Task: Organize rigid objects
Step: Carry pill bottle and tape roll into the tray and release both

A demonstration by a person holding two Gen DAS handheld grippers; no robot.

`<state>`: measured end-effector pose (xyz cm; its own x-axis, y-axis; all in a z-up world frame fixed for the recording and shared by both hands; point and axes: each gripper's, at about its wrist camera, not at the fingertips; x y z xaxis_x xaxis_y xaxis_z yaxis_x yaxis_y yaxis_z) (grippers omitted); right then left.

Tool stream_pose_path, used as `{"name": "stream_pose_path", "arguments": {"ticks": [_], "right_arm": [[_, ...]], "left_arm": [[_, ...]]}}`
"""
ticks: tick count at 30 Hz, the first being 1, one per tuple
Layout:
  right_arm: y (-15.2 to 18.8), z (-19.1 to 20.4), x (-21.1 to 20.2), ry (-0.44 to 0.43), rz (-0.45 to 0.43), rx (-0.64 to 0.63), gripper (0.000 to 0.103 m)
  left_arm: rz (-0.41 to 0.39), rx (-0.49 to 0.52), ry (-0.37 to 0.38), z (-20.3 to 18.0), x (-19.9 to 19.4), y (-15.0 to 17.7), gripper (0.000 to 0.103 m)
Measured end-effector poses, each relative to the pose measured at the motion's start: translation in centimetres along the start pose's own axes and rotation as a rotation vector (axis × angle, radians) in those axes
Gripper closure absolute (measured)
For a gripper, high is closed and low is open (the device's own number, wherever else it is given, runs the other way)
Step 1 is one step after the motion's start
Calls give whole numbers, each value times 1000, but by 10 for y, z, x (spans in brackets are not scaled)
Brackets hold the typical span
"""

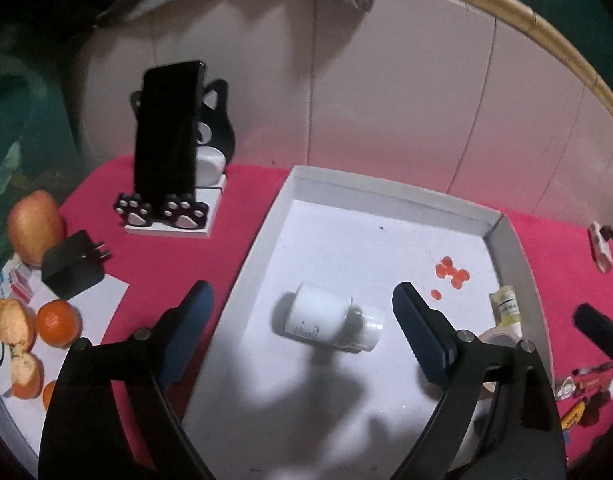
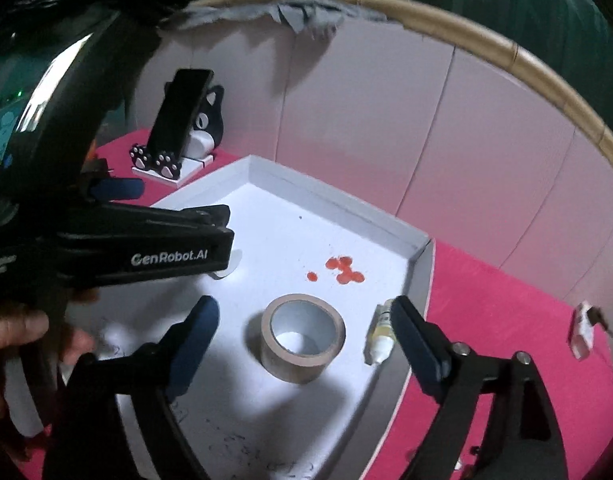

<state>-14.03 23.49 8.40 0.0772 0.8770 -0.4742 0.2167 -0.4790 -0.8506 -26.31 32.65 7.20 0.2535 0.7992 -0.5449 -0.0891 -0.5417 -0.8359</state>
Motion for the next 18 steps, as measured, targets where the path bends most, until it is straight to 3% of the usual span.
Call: {"name": "stream_pose_path", "arguments": {"ticks": [8, 12, 18], "right_arm": [[-1, 0, -28, 3, -47, 17, 0], [0, -7, -46, -27, -59, 50, 0], [10, -37, -80, -5, -92, 144, 0]], "left_arm": [[-79, -44, -19, 9, -37, 1, 12], [-95, -66, -2, 8, -53, 5, 12], [-142, -142, 43, 14, -87, 14, 12]]}}
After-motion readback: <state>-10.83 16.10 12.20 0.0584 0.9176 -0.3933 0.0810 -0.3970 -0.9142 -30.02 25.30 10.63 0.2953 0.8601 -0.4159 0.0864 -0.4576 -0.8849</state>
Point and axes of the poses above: each gripper's, at about its wrist camera, not at the fingertips, and x roughly the way its jaws point, z to its left, y to its underside, and after that the axes turned 10 degrees about -z, right-handed
